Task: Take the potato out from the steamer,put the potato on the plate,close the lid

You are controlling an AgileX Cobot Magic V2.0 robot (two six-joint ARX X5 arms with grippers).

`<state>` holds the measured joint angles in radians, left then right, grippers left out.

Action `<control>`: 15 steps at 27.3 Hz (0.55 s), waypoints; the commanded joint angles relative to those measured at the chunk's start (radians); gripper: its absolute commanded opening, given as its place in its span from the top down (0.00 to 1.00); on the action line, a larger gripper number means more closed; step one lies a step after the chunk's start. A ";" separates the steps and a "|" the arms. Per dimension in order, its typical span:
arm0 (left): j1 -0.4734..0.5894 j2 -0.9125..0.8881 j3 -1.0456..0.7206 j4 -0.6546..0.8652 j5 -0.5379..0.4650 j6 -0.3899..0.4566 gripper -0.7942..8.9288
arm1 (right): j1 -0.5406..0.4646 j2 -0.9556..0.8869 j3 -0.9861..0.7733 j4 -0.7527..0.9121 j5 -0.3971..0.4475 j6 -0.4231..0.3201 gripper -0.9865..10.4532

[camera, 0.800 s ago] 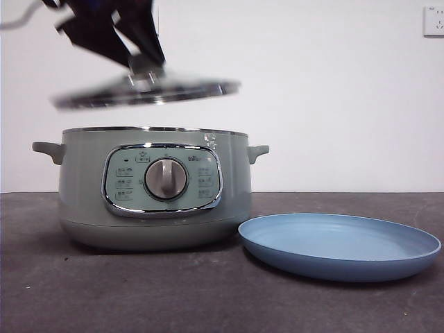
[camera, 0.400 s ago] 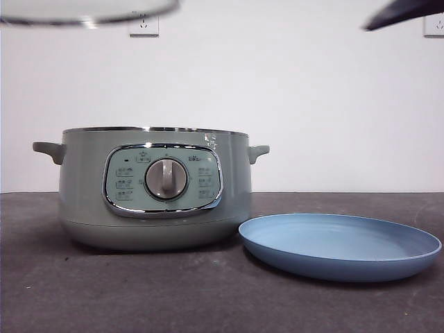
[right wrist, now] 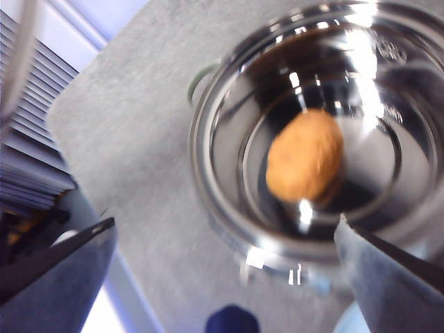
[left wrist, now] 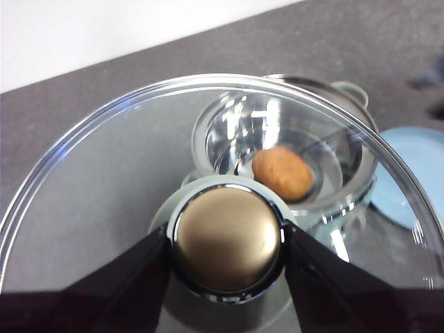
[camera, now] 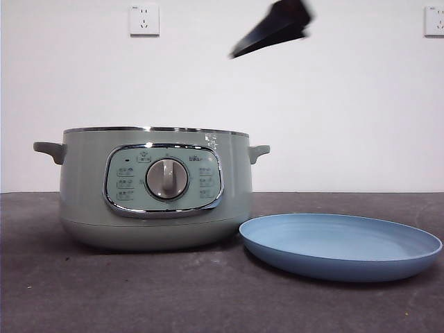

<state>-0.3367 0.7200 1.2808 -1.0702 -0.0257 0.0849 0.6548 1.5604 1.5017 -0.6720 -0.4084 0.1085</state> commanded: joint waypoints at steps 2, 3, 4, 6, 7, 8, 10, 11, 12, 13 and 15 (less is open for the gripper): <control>0.002 -0.071 0.004 -0.025 -0.005 -0.033 0.93 | 0.047 0.210 0.181 0.005 0.058 0.002 0.36; 0.002 -0.086 0.004 -0.040 -0.005 -0.036 0.93 | 0.060 0.262 0.224 0.006 0.085 0.001 0.36; 0.002 -0.091 0.005 -0.046 -0.005 -0.037 0.93 | 0.070 0.311 0.261 0.006 0.110 -0.005 0.36; 0.002 -0.101 0.005 -0.051 -0.010 -0.037 0.93 | 0.080 0.389 0.309 0.013 0.159 -0.013 0.37; 0.002 -0.102 0.005 -0.053 -0.009 -0.036 0.93 | 0.087 0.418 0.315 0.027 0.186 -0.019 0.37; 0.002 -0.102 0.005 -0.055 -0.008 -0.036 0.93 | 0.090 0.445 0.317 0.045 0.211 -0.021 0.37; 0.002 -0.102 0.005 -0.057 -0.008 -0.037 0.93 | 0.094 0.486 0.317 0.068 0.249 -0.021 0.37; 0.002 -0.102 0.005 -0.056 -0.007 -0.037 0.93 | 0.096 0.499 0.317 0.073 0.259 -0.025 0.37; 0.002 -0.102 0.005 -0.057 -0.007 -0.037 0.93 | 0.097 0.517 0.317 0.081 0.261 -0.028 0.37; 0.002 -0.102 0.005 -0.057 -0.007 -0.036 0.93 | 0.097 0.528 0.317 0.084 0.266 -0.028 0.37; 0.002 -0.102 0.005 -0.057 -0.006 -0.036 0.93 | 0.100 0.551 0.317 0.089 0.297 -0.032 0.37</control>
<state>-0.3367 0.6281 1.2808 -1.1671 -0.0341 0.0586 0.7498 2.0956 1.8156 -0.5903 -0.1131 0.0856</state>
